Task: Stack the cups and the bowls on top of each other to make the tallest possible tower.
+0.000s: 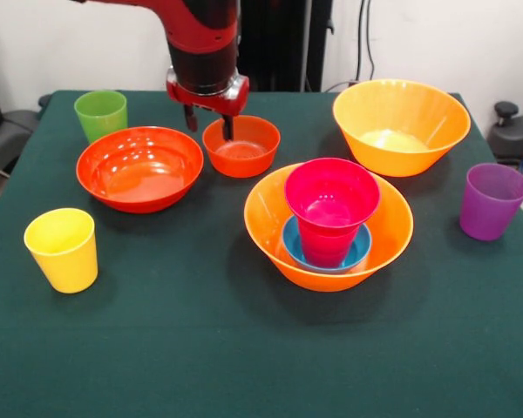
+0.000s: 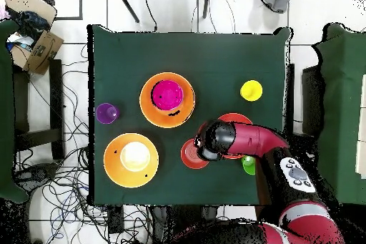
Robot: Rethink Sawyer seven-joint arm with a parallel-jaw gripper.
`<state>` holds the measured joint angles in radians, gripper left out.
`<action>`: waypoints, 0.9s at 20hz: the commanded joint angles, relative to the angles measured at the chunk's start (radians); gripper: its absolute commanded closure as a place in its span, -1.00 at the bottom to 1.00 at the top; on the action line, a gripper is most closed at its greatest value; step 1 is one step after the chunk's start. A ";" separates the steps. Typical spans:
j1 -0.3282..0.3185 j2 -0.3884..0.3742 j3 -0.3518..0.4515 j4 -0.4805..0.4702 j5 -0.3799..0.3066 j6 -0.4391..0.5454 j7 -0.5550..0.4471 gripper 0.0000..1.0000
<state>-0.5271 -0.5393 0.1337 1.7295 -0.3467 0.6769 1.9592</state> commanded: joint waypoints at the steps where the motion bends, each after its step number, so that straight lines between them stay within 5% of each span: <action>1: 0.029 0.064 0.033 -0.012 -0.064 -0.101 0.019 -1.00; 18: 0.019 0.139 -0.033 0.057 -0.110 -0.233 0.041 -1.00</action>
<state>-0.5228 -0.4500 0.0949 1.7583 -0.3765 0.5352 1.9592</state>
